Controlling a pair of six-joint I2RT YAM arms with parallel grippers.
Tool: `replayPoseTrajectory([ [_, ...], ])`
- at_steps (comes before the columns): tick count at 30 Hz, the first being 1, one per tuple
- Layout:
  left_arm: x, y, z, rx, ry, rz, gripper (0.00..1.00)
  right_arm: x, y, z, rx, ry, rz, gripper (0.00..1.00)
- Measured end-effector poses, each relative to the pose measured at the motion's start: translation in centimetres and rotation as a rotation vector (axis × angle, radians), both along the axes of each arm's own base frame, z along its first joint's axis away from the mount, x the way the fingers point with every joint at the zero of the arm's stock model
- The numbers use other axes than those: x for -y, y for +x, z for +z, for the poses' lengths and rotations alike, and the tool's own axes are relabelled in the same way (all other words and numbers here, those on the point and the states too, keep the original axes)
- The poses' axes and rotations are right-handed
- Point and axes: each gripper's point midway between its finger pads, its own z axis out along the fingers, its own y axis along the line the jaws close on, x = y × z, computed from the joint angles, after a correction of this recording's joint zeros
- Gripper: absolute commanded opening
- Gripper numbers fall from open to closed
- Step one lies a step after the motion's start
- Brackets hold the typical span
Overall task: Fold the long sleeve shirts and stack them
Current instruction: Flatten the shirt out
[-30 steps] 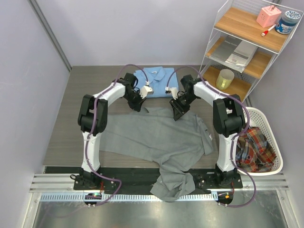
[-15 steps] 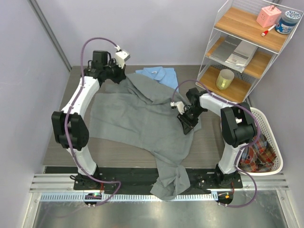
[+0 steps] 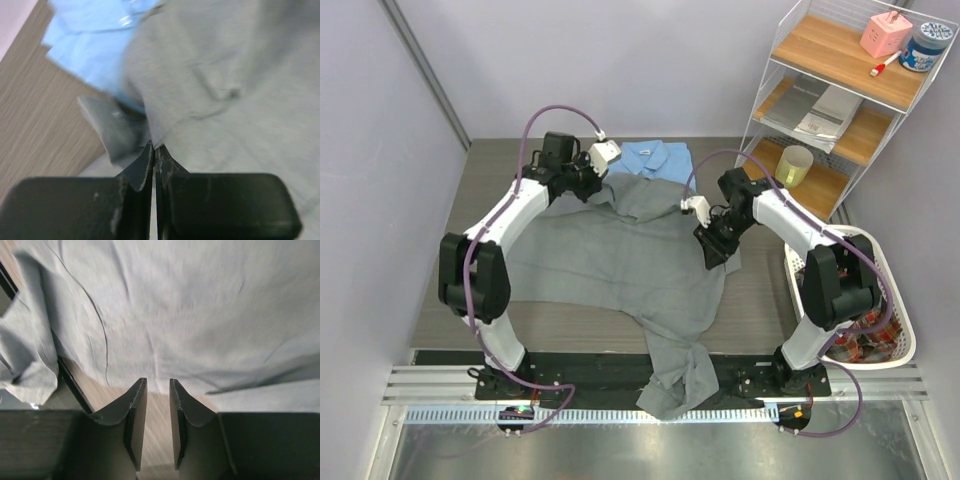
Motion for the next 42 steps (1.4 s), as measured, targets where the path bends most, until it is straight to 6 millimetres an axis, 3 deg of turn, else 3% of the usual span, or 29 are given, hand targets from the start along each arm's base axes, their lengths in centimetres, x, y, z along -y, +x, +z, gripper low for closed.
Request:
replayPoseTrajectory([
  [3,-2.1,3.9,-1.8,0.011,0.028,0.109,0.00,-1.6,1.3,1.6,0.047,0.047,0.012,0.32],
  [6,-3.4,8.3,-1.6,0.081,0.027,0.201,0.00,-3.3,1.6,1.4,0.050,0.067,0.036,0.33],
  [7,-3.8,9.5,-1.2,0.109,0.026,0.227,0.18,-3.7,1.4,1.0,0.039,0.065,0.048,0.33],
  [9,-4.2,12.4,0.4,0.189,0.022,0.286,0.39,-4.5,0.9,-0.3,0.010,0.054,0.071,0.33],
  [11,-5.0,15.6,2.9,0.281,0.022,0.375,0.46,-4.9,0.1,-2.0,-0.033,0.033,0.088,0.33],
  [13,-5.8,16.9,4.6,0.320,0.017,0.430,0.46,-4.6,-0.7,-3.3,-0.069,0.006,0.092,0.33],
  [15,-6.9,16.1,4.8,0.287,0.017,0.434,0.45,-3.9,-1.2,-4.4,-0.093,-0.031,0.087,0.33],
  [16,-7.5,15.0,4.2,0.243,0.016,0.405,0.45,-3.5,-1.3,-4.8,-0.099,-0.051,0.085,0.33],
  [19,-12.2,8.9,1.1,0.044,0.063,0.336,0.37,-2.8,-1.5,-5.2,-0.099,-0.085,0.088,0.33],
  [22,-17.7,2.0,-2.8,-0.151,0.140,0.312,0.32,-2.2,-1.4,-5.4,-0.091,-0.112,0.098,0.32],
  [24,-20.1,-2.4,-6.2,-0.288,0.184,0.299,0.28,-1.8,-1.4,-5.4,-0.085,-0.129,0.112,0.32],
  [28,-20.5,-9.1,-12.2,-0.501,0.245,0.220,0.21,-1.1,-1.6,-5.7,-0.089,-0.162,0.138,0.32],
  [33,-20.9,-14.6,-16.3,-0.627,0.329,0.127,0.15,0.1,-2.0,-7.0,-0.120,-0.223,0.169,0.32],
  [35,-21.1,-15.7,-16.1,-0.617,0.358,0.098,0.14,0.5,-2.4,-7.1,-0.129,-0.237,0.182,0.32],
  [38,-20.7,-19.1,-16.2,-0.658,0.372,0.027,0.12,1.5,-3.3,-7.2,-0.124,-0.259,0.210,0.31],
  [42,-19.9,-26.2,-15.2,-0.748,0.377,-0.092,0.07,4.1,-6.2,-7.3,-0.135,-0.314,0.278,0.30],
])
